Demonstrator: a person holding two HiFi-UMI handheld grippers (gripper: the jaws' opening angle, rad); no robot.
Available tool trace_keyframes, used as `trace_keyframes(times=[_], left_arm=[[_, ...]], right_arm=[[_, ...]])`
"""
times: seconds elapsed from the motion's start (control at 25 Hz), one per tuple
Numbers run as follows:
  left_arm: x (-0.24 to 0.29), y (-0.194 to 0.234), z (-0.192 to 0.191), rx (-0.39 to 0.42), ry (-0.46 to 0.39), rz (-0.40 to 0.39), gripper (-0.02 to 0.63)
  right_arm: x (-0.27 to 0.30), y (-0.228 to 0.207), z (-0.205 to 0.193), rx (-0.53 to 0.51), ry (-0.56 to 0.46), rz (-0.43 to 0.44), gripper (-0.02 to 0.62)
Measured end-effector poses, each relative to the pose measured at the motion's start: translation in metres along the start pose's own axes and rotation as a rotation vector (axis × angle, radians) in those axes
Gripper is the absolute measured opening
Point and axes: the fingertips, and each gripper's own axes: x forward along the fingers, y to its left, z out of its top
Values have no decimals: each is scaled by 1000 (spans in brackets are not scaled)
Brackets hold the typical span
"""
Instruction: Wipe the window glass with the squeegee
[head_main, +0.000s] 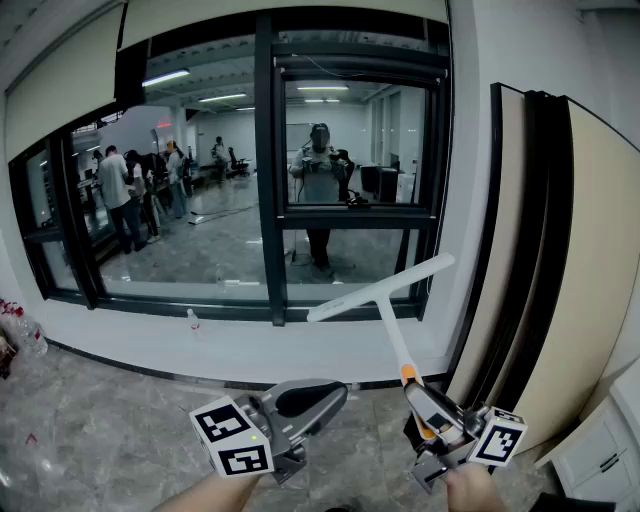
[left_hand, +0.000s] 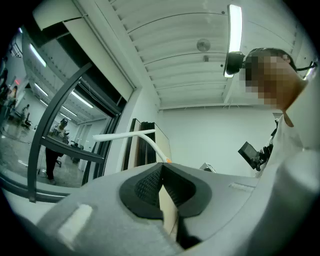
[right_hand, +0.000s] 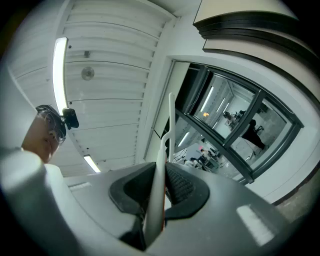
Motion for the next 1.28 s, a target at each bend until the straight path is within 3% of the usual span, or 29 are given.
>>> trace_keyframes(times=[0.68, 1.04, 1.28], left_arm=[[-10, 7, 12, 16, -11, 6, 0], [1, 48, 12, 26, -16, 6, 0], [33, 97, 11, 26, -23, -26, 0]], right_arm=[[16, 0, 5, 3, -19, 14, 66], [40, -35, 20, 6, -24, 20, 61], [65, -79, 39, -40, -17, 9, 60]])
